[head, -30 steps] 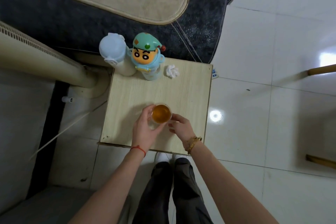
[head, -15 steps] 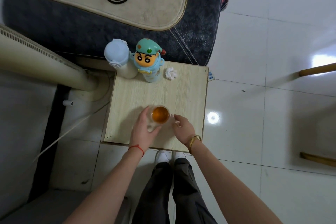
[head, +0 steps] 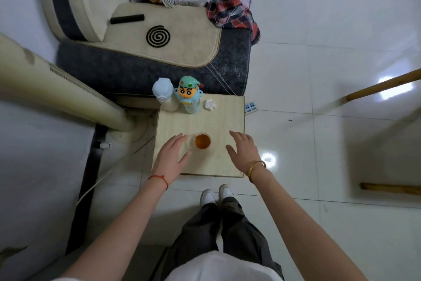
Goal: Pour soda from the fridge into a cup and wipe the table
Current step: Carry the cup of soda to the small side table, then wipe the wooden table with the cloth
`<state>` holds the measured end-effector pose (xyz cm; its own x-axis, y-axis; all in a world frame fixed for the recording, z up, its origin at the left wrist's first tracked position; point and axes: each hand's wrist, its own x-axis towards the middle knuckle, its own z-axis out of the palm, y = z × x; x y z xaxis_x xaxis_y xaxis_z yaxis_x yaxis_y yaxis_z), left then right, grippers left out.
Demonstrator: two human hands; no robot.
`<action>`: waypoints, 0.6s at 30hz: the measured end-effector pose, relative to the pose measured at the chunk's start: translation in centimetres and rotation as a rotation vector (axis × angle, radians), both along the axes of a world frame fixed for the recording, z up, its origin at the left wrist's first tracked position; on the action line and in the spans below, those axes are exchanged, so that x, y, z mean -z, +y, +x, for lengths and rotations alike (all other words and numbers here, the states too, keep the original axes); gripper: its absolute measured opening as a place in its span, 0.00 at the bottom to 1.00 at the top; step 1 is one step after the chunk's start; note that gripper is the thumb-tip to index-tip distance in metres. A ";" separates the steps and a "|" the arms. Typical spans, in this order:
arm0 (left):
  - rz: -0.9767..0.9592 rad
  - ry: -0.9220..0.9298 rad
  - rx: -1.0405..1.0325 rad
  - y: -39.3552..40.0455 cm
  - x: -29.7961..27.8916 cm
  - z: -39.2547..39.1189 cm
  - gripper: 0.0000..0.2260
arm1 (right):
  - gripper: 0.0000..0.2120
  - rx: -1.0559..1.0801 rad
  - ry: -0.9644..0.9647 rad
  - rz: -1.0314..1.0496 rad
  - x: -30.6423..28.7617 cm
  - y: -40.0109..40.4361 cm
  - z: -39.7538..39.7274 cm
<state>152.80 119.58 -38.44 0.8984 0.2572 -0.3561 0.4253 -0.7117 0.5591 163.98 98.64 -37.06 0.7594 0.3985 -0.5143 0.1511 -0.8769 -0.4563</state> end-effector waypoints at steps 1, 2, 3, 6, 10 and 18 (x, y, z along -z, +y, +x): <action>0.009 -0.008 0.015 -0.1 -1.2 -0.1 0.24 | 0.25 -0.003 -0.024 -0.001 -1.3 -0.3 -0.4; 0.015 -0.016 0.031 -0.3 -2.3 -0.2 0.24 | 0.25 -0.003 -0.046 0.003 -2.5 -0.8 -0.8; 0.020 -0.021 0.051 -0.5 -3.4 -0.2 0.24 | 0.25 0.002 -0.062 0.010 -3.6 -1.3 -1.1; 0.021 -0.028 0.119 -1.2 -6.3 -0.5 0.24 | 0.24 0.029 -0.091 0.024 -6.4 -3.1 -2.6; 0.025 -0.063 0.191 -2.6 -9.7 -0.7 0.24 | 0.24 0.081 -0.119 0.005 -9.6 -5.9 -4.3; -0.003 -0.086 0.336 -6.3 -15.1 -0.4 0.23 | 0.24 0.268 -0.217 0.013 -14.7 -11.9 -7.4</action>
